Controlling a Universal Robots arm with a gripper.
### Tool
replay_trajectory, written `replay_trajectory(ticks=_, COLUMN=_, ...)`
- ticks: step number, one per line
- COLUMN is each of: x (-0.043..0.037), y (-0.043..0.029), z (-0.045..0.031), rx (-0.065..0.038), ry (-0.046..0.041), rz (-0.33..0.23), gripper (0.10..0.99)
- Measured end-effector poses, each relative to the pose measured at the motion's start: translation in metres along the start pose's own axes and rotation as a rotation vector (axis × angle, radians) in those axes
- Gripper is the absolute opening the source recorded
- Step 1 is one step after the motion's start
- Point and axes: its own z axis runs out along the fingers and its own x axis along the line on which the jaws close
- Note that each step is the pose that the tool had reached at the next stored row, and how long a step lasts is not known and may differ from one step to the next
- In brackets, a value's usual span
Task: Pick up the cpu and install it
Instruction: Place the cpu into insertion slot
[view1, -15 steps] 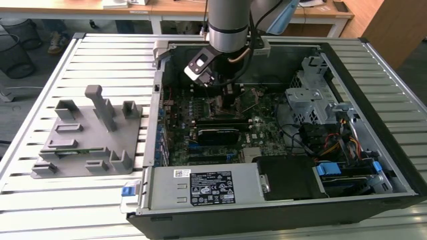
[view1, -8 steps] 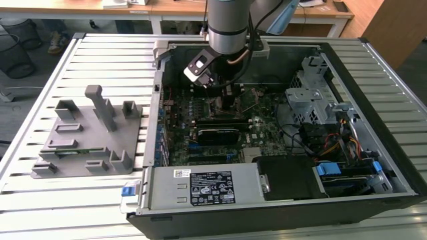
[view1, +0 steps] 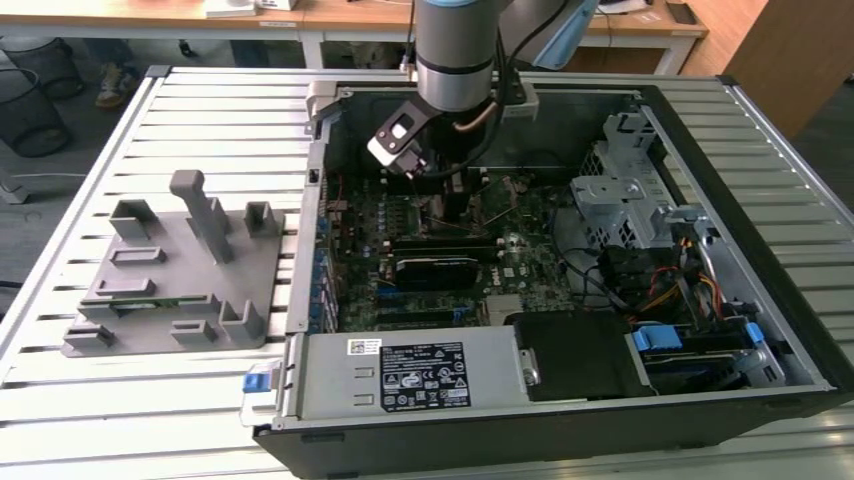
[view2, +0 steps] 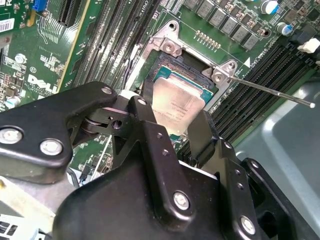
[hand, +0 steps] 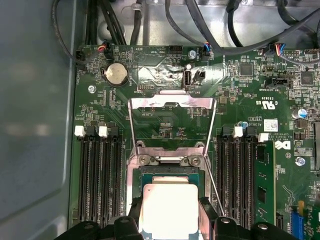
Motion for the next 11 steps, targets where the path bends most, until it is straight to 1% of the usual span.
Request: replay_trajectory(ticks=11, x=-0.0001, y=-0.0007, z=0.0058, rx=0.0, ry=-0.0005, rz=0.008, gripper=0.525)
